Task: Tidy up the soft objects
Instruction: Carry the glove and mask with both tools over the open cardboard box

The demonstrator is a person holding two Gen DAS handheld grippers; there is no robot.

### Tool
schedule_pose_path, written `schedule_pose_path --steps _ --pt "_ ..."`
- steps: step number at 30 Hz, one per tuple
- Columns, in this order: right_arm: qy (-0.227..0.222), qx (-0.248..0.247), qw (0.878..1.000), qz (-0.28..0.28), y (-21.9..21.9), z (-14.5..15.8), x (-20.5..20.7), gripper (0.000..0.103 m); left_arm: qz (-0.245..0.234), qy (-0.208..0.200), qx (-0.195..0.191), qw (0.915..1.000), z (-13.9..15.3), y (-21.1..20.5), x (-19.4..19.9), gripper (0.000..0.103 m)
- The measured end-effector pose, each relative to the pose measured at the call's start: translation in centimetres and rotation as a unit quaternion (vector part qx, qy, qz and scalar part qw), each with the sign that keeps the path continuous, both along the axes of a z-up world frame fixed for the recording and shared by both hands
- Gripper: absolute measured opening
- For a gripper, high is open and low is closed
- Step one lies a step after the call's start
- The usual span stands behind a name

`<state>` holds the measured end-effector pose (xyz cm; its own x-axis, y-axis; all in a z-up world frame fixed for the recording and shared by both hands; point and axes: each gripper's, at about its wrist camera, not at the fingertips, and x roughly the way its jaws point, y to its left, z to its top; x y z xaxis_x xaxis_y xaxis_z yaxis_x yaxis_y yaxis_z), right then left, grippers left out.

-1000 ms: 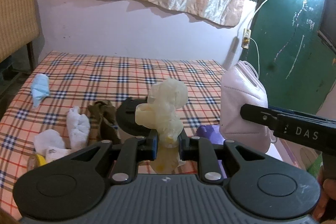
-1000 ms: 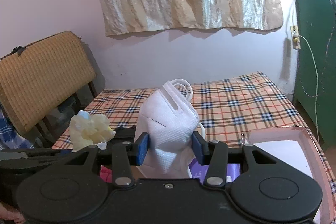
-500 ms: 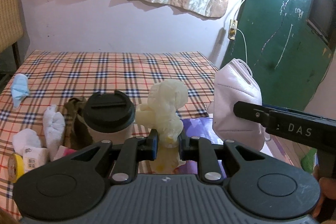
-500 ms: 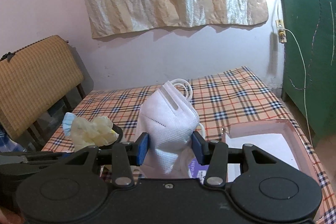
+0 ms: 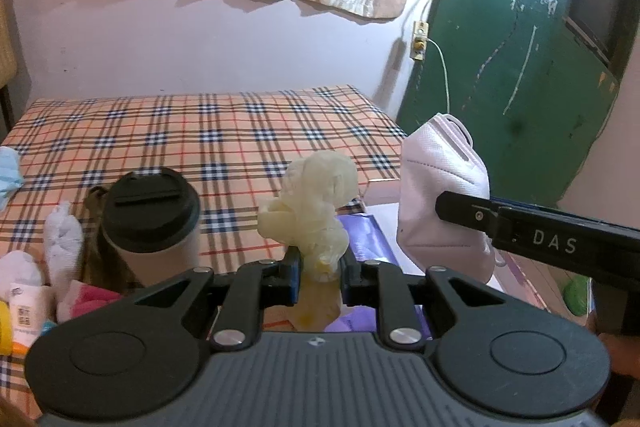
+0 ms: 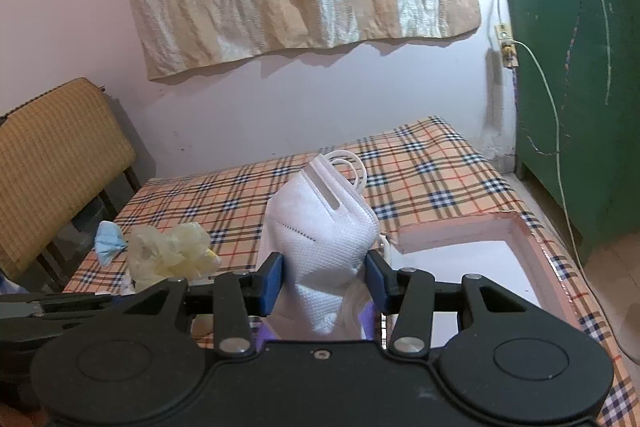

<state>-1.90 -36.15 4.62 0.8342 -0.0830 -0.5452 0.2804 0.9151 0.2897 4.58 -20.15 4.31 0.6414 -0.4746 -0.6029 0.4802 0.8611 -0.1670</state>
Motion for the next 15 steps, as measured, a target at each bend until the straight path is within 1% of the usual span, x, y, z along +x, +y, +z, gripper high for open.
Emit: schedule_pose_path --steps 15 --pt "0.020 0.012 0.998 -0.050 -5.0 -2.2 -2.0 0.054 -0.053 0.021 0.008 0.9983 -1.8 -5.0 0.2 0.021"
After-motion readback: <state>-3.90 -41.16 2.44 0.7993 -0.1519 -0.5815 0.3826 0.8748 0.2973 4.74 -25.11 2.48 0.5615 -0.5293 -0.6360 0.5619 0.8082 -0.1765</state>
